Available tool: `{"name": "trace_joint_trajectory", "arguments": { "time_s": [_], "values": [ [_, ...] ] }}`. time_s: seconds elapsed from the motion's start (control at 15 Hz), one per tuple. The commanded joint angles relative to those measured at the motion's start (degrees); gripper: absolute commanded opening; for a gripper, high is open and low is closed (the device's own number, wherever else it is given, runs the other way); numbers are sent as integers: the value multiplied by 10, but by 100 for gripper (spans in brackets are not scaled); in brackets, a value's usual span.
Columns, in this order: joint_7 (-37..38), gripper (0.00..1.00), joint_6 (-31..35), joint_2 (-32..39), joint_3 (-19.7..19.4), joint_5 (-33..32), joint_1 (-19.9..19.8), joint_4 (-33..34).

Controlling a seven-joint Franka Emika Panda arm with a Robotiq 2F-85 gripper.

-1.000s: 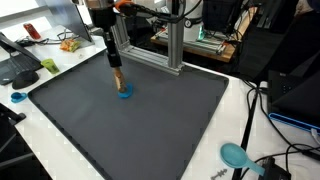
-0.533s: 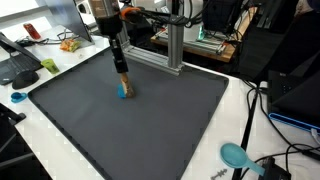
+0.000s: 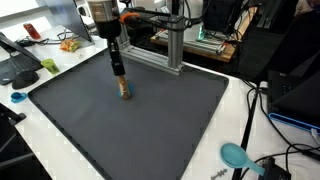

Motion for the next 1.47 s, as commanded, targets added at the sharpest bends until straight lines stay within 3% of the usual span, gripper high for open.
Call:
{"name": "trace_joint_trajectory", "arguments": {
  "time_s": [0.0, 0.4, 0.8, 1.4],
  "values": [
    [41, 23, 44, 29, -16, -37, 11, 1],
    [24, 23, 15, 24, -5, -36, 8, 1],
    [-75, 23, -43, 11, 23, 0, -4, -1],
    [-138, 23, -113, 4, 30, 20, -10, 6]
  ]
}}
